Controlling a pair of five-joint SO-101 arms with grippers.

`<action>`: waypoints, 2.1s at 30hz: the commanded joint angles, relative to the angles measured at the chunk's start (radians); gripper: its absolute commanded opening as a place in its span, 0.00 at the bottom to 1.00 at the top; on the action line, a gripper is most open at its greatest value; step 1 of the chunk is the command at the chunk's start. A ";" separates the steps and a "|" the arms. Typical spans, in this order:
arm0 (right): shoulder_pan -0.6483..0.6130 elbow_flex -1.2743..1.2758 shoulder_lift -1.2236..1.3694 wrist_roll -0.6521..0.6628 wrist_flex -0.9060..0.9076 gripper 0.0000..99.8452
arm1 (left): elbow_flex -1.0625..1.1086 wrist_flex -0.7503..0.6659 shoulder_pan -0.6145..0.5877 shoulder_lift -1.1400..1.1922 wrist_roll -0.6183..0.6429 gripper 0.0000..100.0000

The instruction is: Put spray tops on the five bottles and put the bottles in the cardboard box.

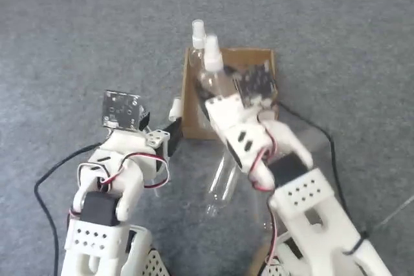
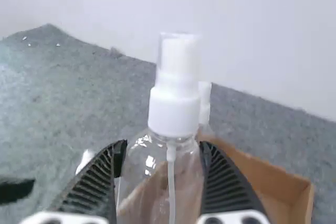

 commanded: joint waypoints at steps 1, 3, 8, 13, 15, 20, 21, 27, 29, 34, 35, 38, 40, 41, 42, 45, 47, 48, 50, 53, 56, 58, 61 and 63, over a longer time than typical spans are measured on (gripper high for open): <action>-0.005 -0.331 0.122 -0.011 0.128 0.01 | -0.010 -0.005 0.017 -0.025 0.020 0.27; -0.031 -0.425 0.193 -0.011 0.186 0.01 | -0.010 -0.005 0.017 -0.025 0.020 0.30; -0.133 -0.571 0.335 -0.011 0.317 0.01 | -0.007 -0.008 0.017 -0.025 0.020 0.33; -0.199 -0.603 0.328 -0.006 0.407 0.01 | 0.010 -0.041 0.008 -0.025 0.054 0.33; -0.202 -0.603 0.291 -0.006 0.447 0.01 | 0.038 -0.080 0.000 -0.025 0.054 0.33; -0.196 -0.598 0.193 -0.005 0.550 0.01 | 0.059 -0.117 -0.023 -0.025 0.054 0.33; -0.196 -0.598 0.179 -0.005 0.562 0.01 | 0.059 -0.117 -0.023 -0.025 0.054 0.33; -0.193 -0.600 0.162 0.029 0.578 0.01 | 0.065 -0.115 -0.017 -0.025 0.054 0.33; -0.162 -0.605 0.171 0.084 0.570 0.01 | 0.065 -0.115 -0.017 -0.025 0.054 0.33; 0.021 -0.700 0.217 0.110 0.572 0.01 | 0.065 -0.115 -0.025 -0.025 0.052 0.33; 0.062 -0.724 0.234 0.110 0.572 0.01 | 0.065 -0.115 -0.025 -0.025 0.052 0.33; 0.166 -0.779 0.309 0.110 0.572 0.01 | 0.065 -0.115 -0.026 -0.025 0.052 0.33; 0.206 -0.795 0.375 0.110 0.562 0.01 | 0.067 -0.115 -0.026 -0.025 0.052 0.32; 0.220 -0.798 0.412 0.110 0.561 0.01 | 0.073 -0.118 -0.026 -0.025 0.052 0.31; 0.229 -0.798 0.444 0.110 0.550 0.01 | 0.079 -0.121 -0.026 -0.025 0.052 0.28; 0.262 -0.795 0.541 0.110 0.486 0.01 | 0.093 -0.147 -0.026 -0.025 0.052 0.19; 0.282 -0.795 0.595 0.112 0.433 0.01 | 0.110 -0.172 -0.026 -0.025 0.052 0.12; 0.292 -0.796 0.618 0.112 0.412 0.01 | 0.117 -0.186 -0.026 -0.025 0.052 0.09; 0.306 -0.798 0.662 0.112 0.377 0.01 | 0.127 -0.201 -0.026 -0.025 0.052 0.03; 0.315 -0.798 0.719 0.112 0.335 0.01 | 0.130 -0.204 -0.026 -0.025 0.052 0.01; 0.315 -0.798 0.771 0.112 0.274 0.01 | 0.130 -0.204 -0.026 -0.025 0.052 0.01; 0.315 -0.795 0.805 0.112 0.223 0.01 | 0.130 -0.204 -0.026 -0.025 0.052 0.01; 0.314 -0.792 0.863 0.112 0.153 0.01 | 0.130 -0.204 -0.026 -0.025 0.052 0.01; 0.314 -0.792 0.901 0.112 0.116 0.01 | 0.130 -0.204 -0.026 -0.025 0.052 0.01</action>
